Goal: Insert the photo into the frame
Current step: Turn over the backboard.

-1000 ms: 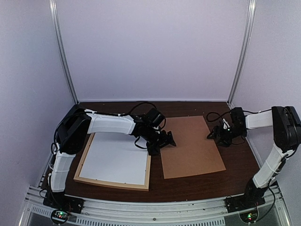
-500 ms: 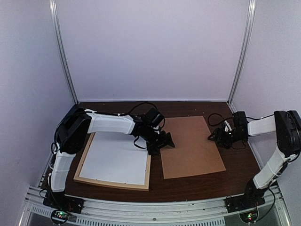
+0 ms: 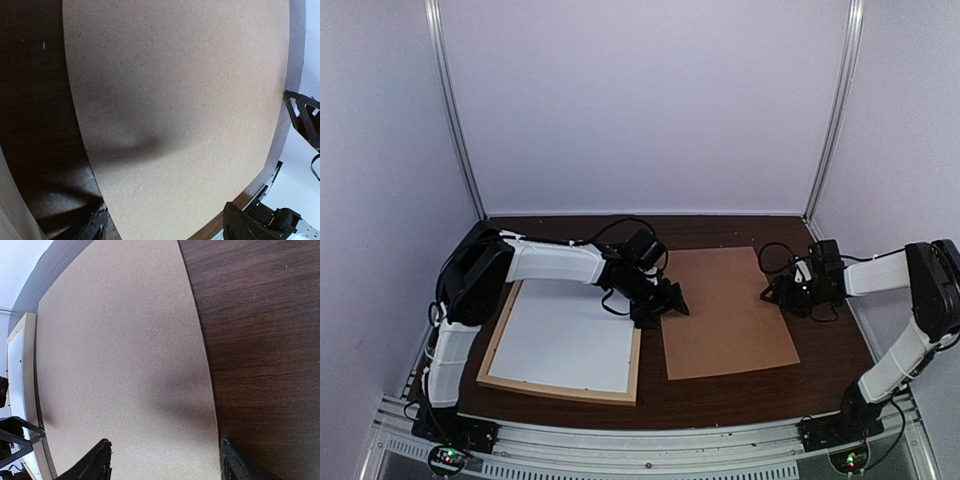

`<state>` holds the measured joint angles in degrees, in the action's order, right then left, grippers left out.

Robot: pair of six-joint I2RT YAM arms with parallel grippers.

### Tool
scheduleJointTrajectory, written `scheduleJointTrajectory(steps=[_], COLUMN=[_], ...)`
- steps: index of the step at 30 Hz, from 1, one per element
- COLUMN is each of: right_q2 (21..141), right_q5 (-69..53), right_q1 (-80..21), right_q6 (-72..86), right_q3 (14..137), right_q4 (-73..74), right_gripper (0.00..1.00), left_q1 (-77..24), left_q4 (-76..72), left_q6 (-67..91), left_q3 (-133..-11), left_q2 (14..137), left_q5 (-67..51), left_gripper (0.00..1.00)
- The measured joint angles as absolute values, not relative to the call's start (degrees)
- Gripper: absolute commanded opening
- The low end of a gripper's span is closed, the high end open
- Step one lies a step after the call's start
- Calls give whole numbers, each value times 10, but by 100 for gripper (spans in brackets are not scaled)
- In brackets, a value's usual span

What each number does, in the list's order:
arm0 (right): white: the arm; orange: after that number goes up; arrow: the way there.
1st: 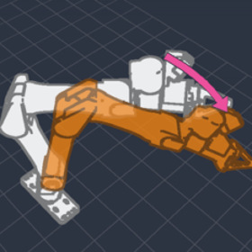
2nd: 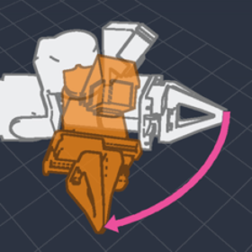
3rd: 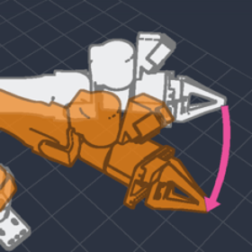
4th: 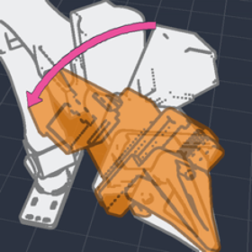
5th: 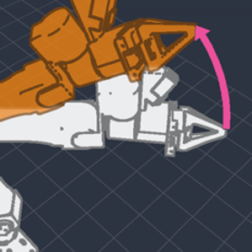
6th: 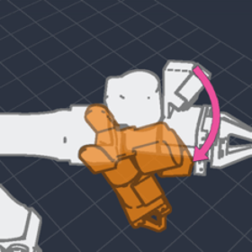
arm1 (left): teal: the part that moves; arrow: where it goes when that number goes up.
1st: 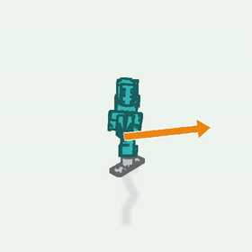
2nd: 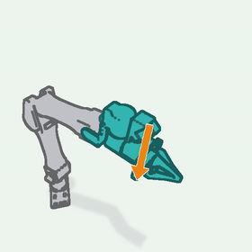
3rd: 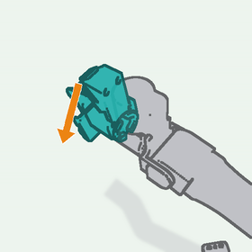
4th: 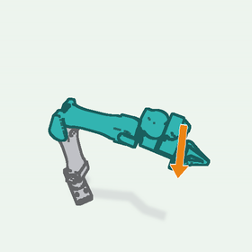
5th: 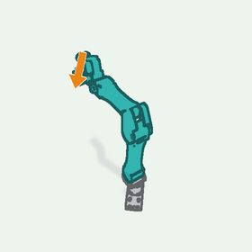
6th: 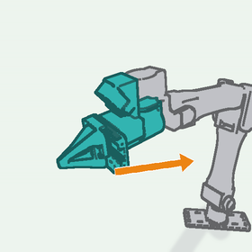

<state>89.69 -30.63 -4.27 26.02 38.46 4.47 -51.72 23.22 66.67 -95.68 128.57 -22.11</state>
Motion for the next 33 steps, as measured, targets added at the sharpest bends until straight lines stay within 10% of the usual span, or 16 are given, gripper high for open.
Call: scheduleJointTrajectory(steps=[33], right_q2=[887], right_q5=[-205], right_q1=[-97], right_q6=[290], right_q3=[363], right_q4=[13], right_gripper=[73], left_q1=[-512], left_q4=[210], left_q6=[636], left_q3=[-930], left_q2=[1266], left_q5=[-246], left_gripper=[75])
